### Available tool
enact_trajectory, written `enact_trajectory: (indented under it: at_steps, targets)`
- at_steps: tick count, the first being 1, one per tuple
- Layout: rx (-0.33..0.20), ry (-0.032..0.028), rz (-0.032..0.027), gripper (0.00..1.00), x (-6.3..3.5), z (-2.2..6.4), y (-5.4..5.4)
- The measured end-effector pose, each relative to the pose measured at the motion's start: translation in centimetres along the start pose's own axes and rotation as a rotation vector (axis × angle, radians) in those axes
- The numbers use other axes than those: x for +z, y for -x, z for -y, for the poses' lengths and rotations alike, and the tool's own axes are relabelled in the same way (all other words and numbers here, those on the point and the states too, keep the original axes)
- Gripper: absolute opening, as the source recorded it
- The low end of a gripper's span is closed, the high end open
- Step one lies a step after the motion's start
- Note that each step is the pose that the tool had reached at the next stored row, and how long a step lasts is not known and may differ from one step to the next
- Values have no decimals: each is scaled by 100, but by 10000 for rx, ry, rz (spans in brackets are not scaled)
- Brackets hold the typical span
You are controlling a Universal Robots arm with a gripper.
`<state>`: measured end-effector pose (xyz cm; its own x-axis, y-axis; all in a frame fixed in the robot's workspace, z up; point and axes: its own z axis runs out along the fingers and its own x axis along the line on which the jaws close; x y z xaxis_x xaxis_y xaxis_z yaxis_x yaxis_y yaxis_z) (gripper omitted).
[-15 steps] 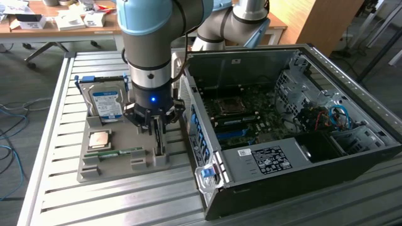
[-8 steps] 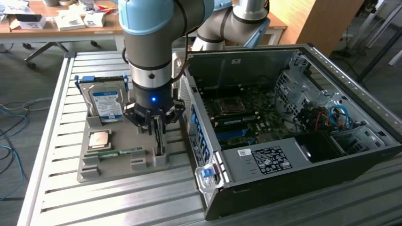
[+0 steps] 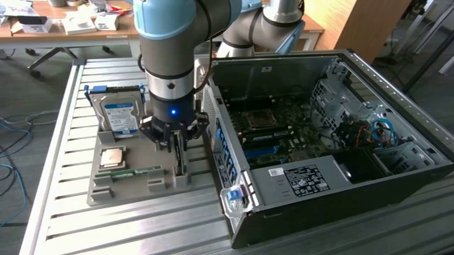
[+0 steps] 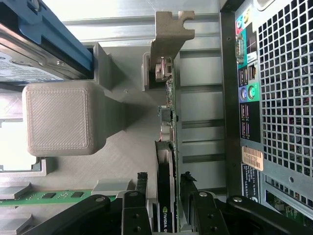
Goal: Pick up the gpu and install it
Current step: 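Pick up the gpu and move the gpu toward the slot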
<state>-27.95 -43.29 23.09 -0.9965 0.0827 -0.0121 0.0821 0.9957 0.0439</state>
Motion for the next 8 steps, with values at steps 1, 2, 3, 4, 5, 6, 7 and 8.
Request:
enact_trajectory:
  at_steps: [1,2,3,4,5,6,7,8]
  targets:
    - [0,1,0,40,0,0,0]
    - [0,1,0,40,0,0,0]
    - [0,0,0,40,0,0,0]
    - [0,0,0,40,0,0,0]
    - [0,0,0,39,0,0,0]
    - [-1,0,0,39,0,0,0]
    - [0,1,0,33,0,0,0]
    - [-1,1,-2,33,0,0,0]
